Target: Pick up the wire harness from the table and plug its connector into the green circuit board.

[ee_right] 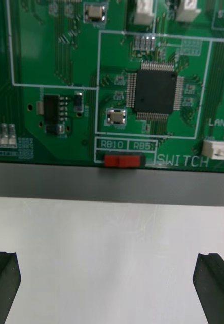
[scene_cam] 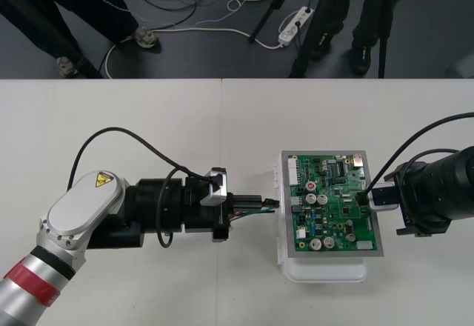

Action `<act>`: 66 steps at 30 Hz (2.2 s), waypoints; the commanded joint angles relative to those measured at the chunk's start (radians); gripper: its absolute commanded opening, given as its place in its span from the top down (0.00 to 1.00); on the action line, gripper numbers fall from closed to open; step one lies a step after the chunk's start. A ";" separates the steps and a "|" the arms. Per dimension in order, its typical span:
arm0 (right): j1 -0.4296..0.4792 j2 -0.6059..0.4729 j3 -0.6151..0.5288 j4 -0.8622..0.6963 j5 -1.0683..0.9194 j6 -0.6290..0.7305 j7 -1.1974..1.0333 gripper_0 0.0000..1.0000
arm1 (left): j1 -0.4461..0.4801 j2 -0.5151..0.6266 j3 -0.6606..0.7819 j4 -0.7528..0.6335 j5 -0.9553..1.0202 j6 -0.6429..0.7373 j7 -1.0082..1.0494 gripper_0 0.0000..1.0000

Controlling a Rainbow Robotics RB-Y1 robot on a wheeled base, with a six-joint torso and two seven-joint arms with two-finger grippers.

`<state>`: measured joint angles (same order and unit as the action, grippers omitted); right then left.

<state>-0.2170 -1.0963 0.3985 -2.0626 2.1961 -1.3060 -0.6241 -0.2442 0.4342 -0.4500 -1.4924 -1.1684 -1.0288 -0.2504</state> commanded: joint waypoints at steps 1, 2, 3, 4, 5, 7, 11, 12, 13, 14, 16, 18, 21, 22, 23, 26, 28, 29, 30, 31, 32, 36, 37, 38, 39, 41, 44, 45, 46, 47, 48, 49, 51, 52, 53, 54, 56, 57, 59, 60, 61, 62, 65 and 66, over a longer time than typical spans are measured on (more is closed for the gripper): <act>-0.051 0.015 0.036 -0.016 0.017 -0.006 -0.065 0.00 | -0.044 -0.028 -0.036 -0.009 0.003 0.069 -0.059 1.00; -0.056 0.015 0.042 -0.016 0.019 -0.007 -0.069 0.00 | -0.046 -0.028 -0.039 -0.009 0.003 0.070 -0.059 1.00; -0.065 0.015 0.051 -0.016 0.017 -0.006 -0.072 0.00 | -0.047 -0.028 -0.041 -0.009 0.003 0.073 -0.058 1.00; -0.071 0.015 0.057 -0.016 0.017 -0.006 -0.072 0.00 | -0.047 -0.028 -0.042 -0.009 0.003 0.076 -0.056 1.00; -0.074 0.015 0.060 -0.016 0.016 -0.006 -0.075 0.00 | -0.047 -0.028 -0.044 -0.009 0.003 0.079 -0.056 1.00; -0.082 0.021 0.066 -0.016 0.014 -0.007 -0.080 0.00 | -0.047 -0.028 -0.050 -0.009 0.003 0.088 -0.055 1.00; -0.090 0.042 0.068 -0.017 0.024 -0.029 -0.088 0.00 | -0.047 -0.028 -0.064 -0.009 0.004 0.101 -0.052 1.00; -0.093 0.050 0.068 -0.017 0.030 -0.036 -0.089 0.00 | -0.047 -0.028 -0.065 -0.009 0.004 0.102 -0.052 1.00; -0.093 0.052 0.068 -0.017 0.031 -0.041 -0.091 0.00 | -0.047 -0.028 -0.067 -0.009 0.004 0.104 -0.052 1.00; -0.096 0.053 0.068 -0.017 0.033 -0.045 -0.091 0.00 | -0.047 -0.028 -0.073 -0.009 0.004 0.108 -0.049 1.00; -0.096 0.053 0.068 -0.017 0.031 -0.045 -0.092 0.00 | -0.046 -0.029 -0.079 -0.009 0.004 0.110 -0.047 1.00; -0.096 0.053 0.068 -0.019 0.030 -0.045 -0.092 0.00 | -0.043 -0.031 -0.084 -0.009 0.009 0.111 -0.046 1.00; -0.097 0.053 0.068 -0.025 0.028 -0.045 -0.094 0.00 | -0.041 -0.031 -0.087 -0.009 0.010 0.111 -0.044 1.00; -0.097 0.053 0.068 -0.031 0.028 -0.045 -0.097 0.00 | -0.041 -0.031 -0.088 -0.009 0.010 0.111 -0.044 1.00; -0.097 0.053 0.068 -0.036 0.030 -0.045 -0.098 0.00 | -0.040 -0.031 -0.090 -0.009 0.012 0.113 -0.044 1.00; -0.099 0.053 0.068 -0.050 0.036 -0.053 -0.105 0.00 | -0.040 -0.031 -0.093 -0.009 0.016 0.111 -0.044 1.00; -0.099 0.055 0.068 -0.057 0.042 -0.061 -0.108 0.00 | -0.040 -0.031 -0.093 -0.009 0.016 0.111 -0.044 1.00; -0.101 0.058 0.068 -0.057 0.042 -0.064 -0.111 0.00 | -0.040 -0.031 -0.093 -0.009 0.018 0.111 -0.044 1.00; -0.101 0.059 0.068 -0.057 0.042 -0.065 -0.111 0.00 | -0.040 -0.031 -0.093 -0.009 0.018 0.111 -0.044 1.00; -0.101 0.062 0.068 -0.057 0.042 -0.067 -0.112 0.00 | -0.040 -0.031 -0.093 -0.009 0.019 0.111 -0.043 1.00; -0.101 0.065 0.068 -0.059 0.044 -0.067 -0.112 0.00 | -0.040 -0.032 -0.093 -0.009 0.022 0.111 -0.044 1.00; -0.101 0.076 0.068 -0.063 0.054 -0.067 -0.114 0.00 | -0.038 -0.032 -0.098 -0.009 0.024 0.111 -0.044 1.00; -0.101 0.078 0.068 -0.067 0.059 -0.067 -0.114 0.00 | -0.040 -0.032 -0.098 -0.009 0.026 0.113 -0.044 1.00; -0.101 0.078 0.068 -0.067 0.062 -0.067 -0.112 0.00 | -0.040 -0.032 -0.099 -0.009 0.026 0.111 -0.044 1.00; -0.101 0.079 0.068 -0.068 0.063 -0.067 -0.114 0.00 | -0.040 -0.032 -0.101 -0.009 0.027 0.111 -0.044 1.00; -0.101 0.081 0.068 -0.068 0.065 -0.067 -0.115 0.00 | -0.038 -0.032 -0.101 -0.009 0.032 0.113 -0.044 1.00; -0.101 0.084 0.068 -0.070 0.065 -0.067 -0.115 0.00 | -0.040 -0.035 -0.101 -0.009 0.033 0.116 -0.044 1.00; -0.101 0.082 0.068 -0.071 0.065 -0.067 -0.115 0.00 | -0.038 -0.040 -0.101 -0.009 0.033 0.118 -0.044 1.00; -0.101 0.082 0.068 -0.073 0.067 -0.067 -0.115 0.00 | -0.038 -0.042 -0.099 -0.009 0.033 0.121 -0.046 1.00; -0.101 0.082 0.068 -0.079 0.070 -0.068 -0.114 0.00 | -0.038 -0.043 -0.101 -0.009 0.033 0.122 -0.044 1.00; -0.101 0.084 0.068 -0.080 0.073 -0.072 -0.114 0.00 | -0.038 -0.045 -0.101 -0.009 0.033 0.124 -0.044 1.00; -0.101 0.084 0.068 -0.082 0.074 -0.075 -0.114 0.00 | -0.038 -0.046 -0.099 -0.009 0.033 0.124 -0.046 1.00; -0.101 0.087 0.068 -0.085 0.080 -0.085 -0.117 0.00 | -0.038 -0.045 -0.101 -0.009 0.033 0.127 -0.047 1.00; -0.101 0.087 0.068 -0.086 0.082 -0.090 -0.117 0.00 | -0.038 -0.045 -0.099 -0.009 0.032 0.128 -0.050 1.00; -0.101 0.087 0.068 -0.088 0.083 -0.093 -0.120 0.00 | -0.038 -0.045 -0.101 -0.009 0.029 0.131 -0.053 1.00; -0.101 0.087 0.068 -0.088 0.083 -0.095 -0.124 0.00 | -0.038 -0.045 -0.101 -0.009 0.022 0.131 -0.056 1.00; -0.101 0.087 0.068 -0.088 0.085 -0.096 -0.131 0.00 | -0.038 -0.045 -0.101 -0.009 0.019 0.131 -0.061 1.00; -0.101 0.089 0.068 -0.088 0.085 -0.098 -0.134 0.00 | -0.038 -0.045 -0.099 -0.009 0.019 0.131 -0.064 1.00; -0.101 0.090 0.068 -0.088 0.083 -0.104 -0.140 0.00 | -0.038 -0.045 -0.101 -0.009 0.012 0.133 -0.069 1.00; -0.101 0.090 0.068 -0.090 0.085 -0.107 -0.143 0.00 | -0.038 -0.045 -0.099 -0.009 0.009 0.131 -0.072 1.00; -0.101 0.093 0.066 -0.090 0.085 -0.110 -0.149 0.00 | -0.038 -0.045 -0.101 -0.009 0.004 0.133 -0.073 1.00; -0.101 0.096 0.068 -0.091 0.086 -0.114 -0.155 0.00 | -0.038 -0.045 -0.101 -0.009 0.004 0.131 -0.076 1.00; -0.101 0.101 0.068 -0.091 0.091 -0.118 -0.169 0.00 | -0.037 -0.043 -0.101 -0.009 0.004 0.131 -0.083 1.00; -0.101 0.102 0.068 -0.091 0.091 -0.118 -0.172 0.00 | -0.037 -0.045 -0.101 -0.011 0.004 0.131 -0.084 1.00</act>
<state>-0.2871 -1.0110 0.4582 -2.1216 2.2745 -1.4135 -0.7483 -0.2557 0.4210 -0.5317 -1.4908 -1.1580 -0.9333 -0.2515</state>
